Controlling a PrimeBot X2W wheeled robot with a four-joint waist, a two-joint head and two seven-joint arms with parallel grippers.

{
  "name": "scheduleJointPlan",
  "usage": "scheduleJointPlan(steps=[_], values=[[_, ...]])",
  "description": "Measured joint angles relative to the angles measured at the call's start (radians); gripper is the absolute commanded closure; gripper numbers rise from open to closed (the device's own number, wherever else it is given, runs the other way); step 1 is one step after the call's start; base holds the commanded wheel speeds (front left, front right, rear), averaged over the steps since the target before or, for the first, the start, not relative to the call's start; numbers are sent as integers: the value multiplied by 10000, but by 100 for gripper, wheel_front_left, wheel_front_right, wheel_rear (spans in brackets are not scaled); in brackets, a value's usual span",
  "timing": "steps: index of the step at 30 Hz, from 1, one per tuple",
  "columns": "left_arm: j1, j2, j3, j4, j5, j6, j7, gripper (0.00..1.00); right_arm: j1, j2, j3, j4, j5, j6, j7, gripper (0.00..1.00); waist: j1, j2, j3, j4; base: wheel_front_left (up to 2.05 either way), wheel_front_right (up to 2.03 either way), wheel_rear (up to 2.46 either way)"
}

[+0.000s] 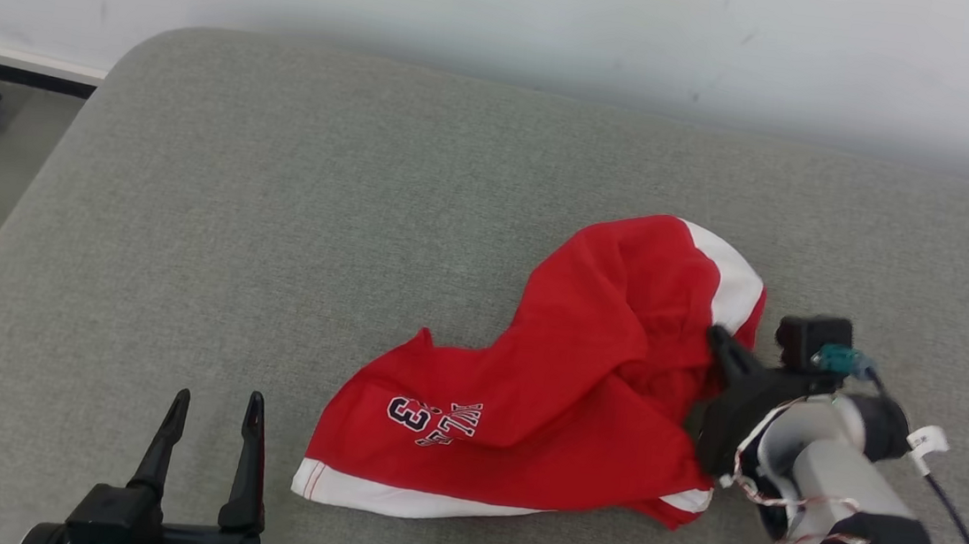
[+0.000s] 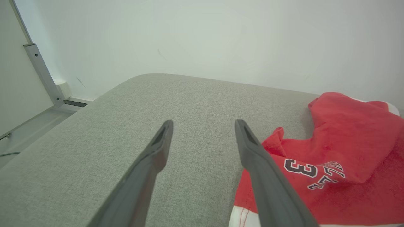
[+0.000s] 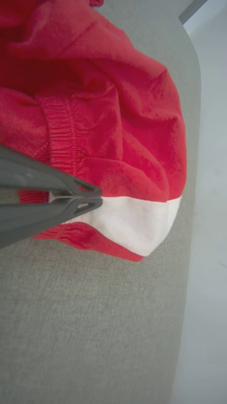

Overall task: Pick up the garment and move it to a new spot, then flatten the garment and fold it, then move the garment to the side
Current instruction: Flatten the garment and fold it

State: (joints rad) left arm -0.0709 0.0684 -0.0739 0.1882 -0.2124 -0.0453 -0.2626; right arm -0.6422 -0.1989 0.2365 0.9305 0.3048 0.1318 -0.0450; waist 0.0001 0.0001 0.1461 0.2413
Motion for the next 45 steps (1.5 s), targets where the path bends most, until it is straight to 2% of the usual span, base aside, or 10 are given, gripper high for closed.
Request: scheduleJointPlan(steps=[4, 11, 19, 20, 21, 26, 31, 39, 45], values=[[-23, -54, 94, 58, 58, -84, 0, 0, -596, -477, 272, -182, 169, 0, -441, 100, -1, 0, -45, -189, 0, 0, 0], [-157, -117, 69, 107, 190, -249, 0, 0, -1875, -1283, 750, -727, 518, 0, -276, 100, 0, 0, 3, -177, 0, 0, 0], [-384, -159, -257, 247, 71, -313, 0, 0, -3310, -1937, 869, 326, 625, 0, 63, 100, 0, 0, 288, 272, 0, 0, 0], [-384, -159, -311, 276, -2, -307, 0, 0, -3367, -1941, 930, 523, 583, 0, 52, 53, 0, 0, 318, 333, 0, 0, 0], [-390, -161, -357, 293, -23, -276, 0, 0, -3394, -1923, 991, 663, 579, 0, 31, 0, 0, 0, 344, 383, 0, 0, 0], [-395, -169, -349, 393, -82, -207, 0, 0, -3424, -1687, 1379, 1012, 694, 0, -516, 0, 0, 1, 293, 409, 0, 0, 0], [-287, -173, -92, 433, 31, -261, 0, 0, -3139, -1684, 1779, 863, 1160, 0, -1218, 0, -1, 0, 28, 147, 0, 0, 0], [12, -174, 267, 383, 276, -328, 0, 0, -1871, -1964, 2527, -173, 1919, 0, -1743, 0, -2, 0, -473, -405, 0, 0, 0], [275, -174, 466, 328, 347, -399, 0, 0, -208, -2311, 2957, -1204, 2568, 0, -1816, 0, -2, -1, -846, -743, 0, 0, 0]])
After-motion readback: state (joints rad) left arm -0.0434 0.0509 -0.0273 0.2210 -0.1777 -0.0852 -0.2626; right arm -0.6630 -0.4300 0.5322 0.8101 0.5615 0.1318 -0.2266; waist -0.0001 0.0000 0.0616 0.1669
